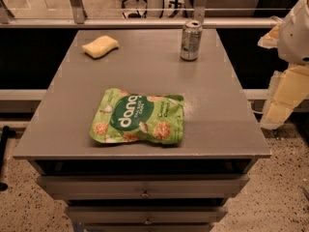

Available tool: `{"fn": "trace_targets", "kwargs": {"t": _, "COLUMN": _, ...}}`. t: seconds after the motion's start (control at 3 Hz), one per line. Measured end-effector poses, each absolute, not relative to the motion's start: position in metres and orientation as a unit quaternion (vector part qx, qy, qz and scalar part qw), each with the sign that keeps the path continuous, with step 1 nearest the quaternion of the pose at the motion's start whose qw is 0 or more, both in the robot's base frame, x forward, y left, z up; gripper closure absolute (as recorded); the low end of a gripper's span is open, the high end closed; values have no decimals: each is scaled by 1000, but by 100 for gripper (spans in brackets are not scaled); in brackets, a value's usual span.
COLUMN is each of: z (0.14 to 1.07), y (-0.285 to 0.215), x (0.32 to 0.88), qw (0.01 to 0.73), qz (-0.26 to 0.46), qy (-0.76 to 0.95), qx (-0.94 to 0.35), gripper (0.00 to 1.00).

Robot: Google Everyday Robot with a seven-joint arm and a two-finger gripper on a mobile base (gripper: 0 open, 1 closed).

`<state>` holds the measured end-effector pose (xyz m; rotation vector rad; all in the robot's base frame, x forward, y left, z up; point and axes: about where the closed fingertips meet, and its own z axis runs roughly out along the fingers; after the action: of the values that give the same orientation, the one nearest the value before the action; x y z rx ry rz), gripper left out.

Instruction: Pick green rice chip bag

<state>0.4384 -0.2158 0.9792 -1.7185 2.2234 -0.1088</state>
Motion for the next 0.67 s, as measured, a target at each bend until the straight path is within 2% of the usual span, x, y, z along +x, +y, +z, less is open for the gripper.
{"fn": "trace_targets", "kwargs": {"t": 0.67, "z": 967, "y": -197, "x": 445, "qw": 178, "qz": -20, "qy": 774, "qx": -607, "gripper": 0}}
